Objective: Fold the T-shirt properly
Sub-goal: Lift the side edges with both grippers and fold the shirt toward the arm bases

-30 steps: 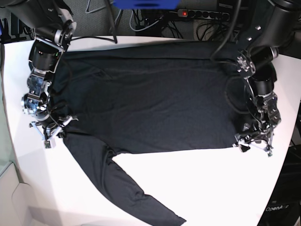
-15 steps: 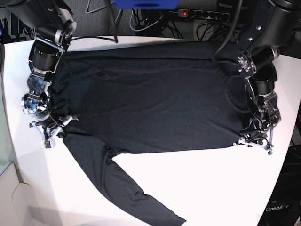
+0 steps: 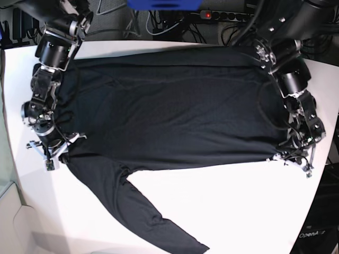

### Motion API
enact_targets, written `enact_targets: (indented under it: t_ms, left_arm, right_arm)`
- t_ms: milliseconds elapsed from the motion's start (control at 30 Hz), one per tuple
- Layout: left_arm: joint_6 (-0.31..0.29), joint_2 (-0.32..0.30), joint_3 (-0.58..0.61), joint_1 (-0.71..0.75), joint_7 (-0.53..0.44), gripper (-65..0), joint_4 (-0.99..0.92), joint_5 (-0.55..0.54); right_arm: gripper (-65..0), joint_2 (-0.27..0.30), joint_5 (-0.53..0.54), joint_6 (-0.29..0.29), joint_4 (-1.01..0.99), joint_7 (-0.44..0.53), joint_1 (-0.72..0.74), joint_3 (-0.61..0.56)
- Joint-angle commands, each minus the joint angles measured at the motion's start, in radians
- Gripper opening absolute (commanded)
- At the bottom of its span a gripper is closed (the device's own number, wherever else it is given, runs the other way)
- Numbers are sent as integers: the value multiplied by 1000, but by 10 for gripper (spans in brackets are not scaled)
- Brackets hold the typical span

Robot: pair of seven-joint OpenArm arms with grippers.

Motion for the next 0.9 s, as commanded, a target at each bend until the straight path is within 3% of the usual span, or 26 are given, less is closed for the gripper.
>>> enact_targets:
  t_ms: [0,200,867]
  left_arm:
    - [-2,-12,2,-14,-3,-650,47,-7]
    - [-2,3,-1,42,82,-650,192,-49]
    - [-2,-32,-3,301,321,-650,558,-305]
  right_arm:
    - [-650,6,14,0,39,27,12,1]
    - [-650,4,19,2,138,29,-60,4]
    - [-650,12,237,2,470,27,-356,58]
